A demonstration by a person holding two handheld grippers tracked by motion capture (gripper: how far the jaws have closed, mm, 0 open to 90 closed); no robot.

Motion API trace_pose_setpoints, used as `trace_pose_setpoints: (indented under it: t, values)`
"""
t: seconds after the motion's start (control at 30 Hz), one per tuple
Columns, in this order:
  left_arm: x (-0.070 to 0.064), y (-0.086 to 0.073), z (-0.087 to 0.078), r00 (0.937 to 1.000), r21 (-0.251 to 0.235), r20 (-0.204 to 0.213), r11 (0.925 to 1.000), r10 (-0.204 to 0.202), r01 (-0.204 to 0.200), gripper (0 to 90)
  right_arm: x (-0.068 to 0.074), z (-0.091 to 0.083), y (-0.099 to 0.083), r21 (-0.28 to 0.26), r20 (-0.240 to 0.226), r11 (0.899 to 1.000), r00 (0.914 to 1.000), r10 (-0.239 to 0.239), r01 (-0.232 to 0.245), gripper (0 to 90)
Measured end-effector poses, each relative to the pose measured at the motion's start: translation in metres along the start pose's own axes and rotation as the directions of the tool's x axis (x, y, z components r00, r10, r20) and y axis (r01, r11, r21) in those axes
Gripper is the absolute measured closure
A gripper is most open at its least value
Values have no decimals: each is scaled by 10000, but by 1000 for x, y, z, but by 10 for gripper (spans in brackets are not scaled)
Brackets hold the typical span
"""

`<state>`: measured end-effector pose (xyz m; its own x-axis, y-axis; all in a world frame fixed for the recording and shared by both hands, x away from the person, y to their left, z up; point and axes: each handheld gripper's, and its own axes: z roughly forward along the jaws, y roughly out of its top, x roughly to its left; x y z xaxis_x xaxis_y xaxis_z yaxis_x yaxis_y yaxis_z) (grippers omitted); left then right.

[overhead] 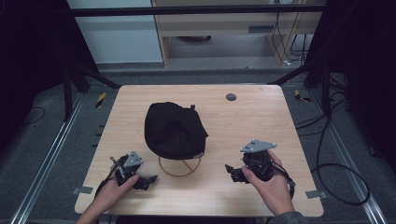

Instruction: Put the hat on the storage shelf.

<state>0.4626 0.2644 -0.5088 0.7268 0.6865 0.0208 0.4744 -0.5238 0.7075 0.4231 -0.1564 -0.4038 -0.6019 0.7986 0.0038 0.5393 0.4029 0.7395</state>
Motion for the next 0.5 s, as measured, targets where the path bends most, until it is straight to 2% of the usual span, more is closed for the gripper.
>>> trace_pose_setpoints:
  t: [0.13, 0.2, 0.4, 0.43, 0.5]
  values:
    - [0, 0, 0, 10000, -2, 4, 10000, 4, -4, 0, 0, 16, -14, 279, -99, 9994, 9997, 207, -204, 117]
    - [0, 0, 0, 10000, -1, 3, 10000, 7, -7, 0, 0, 18, -16, 314, -134, 9993, 9997, 225, -221, 117]
    - [0, 0, 0, 10000, 1, 7, 10000, 7, -7, 0, -3, 44, -31, 641, -176, 9964, 9982, 574, -562, 117]
    - [0, 0, 0, 10000, 1, 7, 10000, 7, -7, 0, -3, 44, -31, 641, -176, 9964, 9982, 574, -562, 117]
    - [0, 0, 0, 10000, -1, 6, 10000, 6, -6, 0, -7, 56, -36, 634, -163, 9946, 9963, 838, -826, 117]
